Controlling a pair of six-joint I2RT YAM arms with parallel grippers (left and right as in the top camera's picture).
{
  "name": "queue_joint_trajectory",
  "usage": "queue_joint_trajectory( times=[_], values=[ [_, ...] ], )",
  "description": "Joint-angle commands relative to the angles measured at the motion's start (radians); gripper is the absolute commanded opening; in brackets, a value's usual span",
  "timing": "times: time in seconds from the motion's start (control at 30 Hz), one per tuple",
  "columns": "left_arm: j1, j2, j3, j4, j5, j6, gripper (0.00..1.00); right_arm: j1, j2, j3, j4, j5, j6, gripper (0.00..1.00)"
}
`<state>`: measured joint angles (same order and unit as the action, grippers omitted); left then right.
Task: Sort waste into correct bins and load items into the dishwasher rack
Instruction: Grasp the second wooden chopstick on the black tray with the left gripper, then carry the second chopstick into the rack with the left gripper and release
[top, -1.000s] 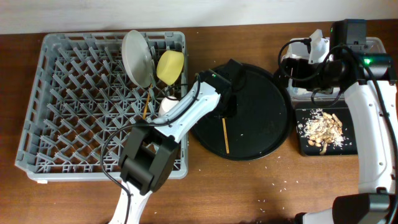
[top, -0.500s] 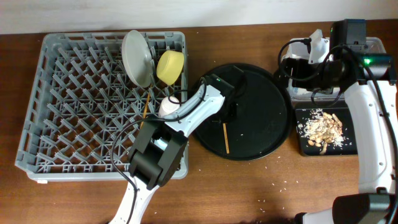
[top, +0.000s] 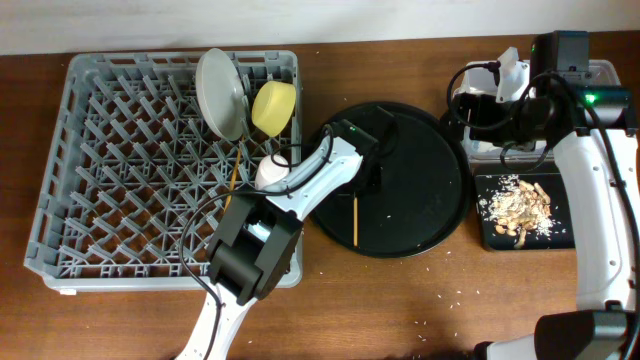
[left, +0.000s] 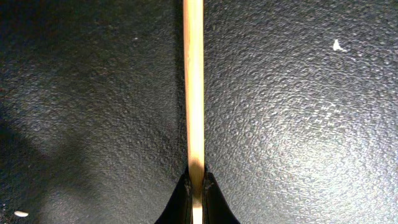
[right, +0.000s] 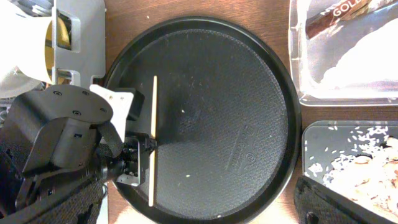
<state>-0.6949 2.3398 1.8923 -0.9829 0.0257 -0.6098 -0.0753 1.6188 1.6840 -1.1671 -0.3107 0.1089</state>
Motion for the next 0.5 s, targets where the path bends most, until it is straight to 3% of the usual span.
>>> queue_joint_trajectory(
  times=[0.0,0.07,0.2,0.4,0.47],
  values=[
    [-0.009,0.027,0.07,-0.032,0.039,0.069,0.0,-0.004,0.004,0.01,0.0,0.009,0.003,0.99],
    [-0.002,0.027,0.138,-0.105,0.017,0.116,0.0,-0.004,0.004,0.01,0.0,0.009,0.003,0.98],
    [0.036,0.018,0.382,-0.389,-0.156,0.119,0.0,-0.004,0.004,0.01,0.0,0.009,0.003,0.98],
    [0.096,0.013,0.73,-0.69,-0.276,0.119,0.0,-0.004,0.004,0.01,0.0,0.009,0.003,0.99],
    [0.116,-0.007,0.778,-0.705,-0.249,0.225,0.0,-0.004,0.004,0.01,0.0,0.009,0.003,0.98]
  ],
)
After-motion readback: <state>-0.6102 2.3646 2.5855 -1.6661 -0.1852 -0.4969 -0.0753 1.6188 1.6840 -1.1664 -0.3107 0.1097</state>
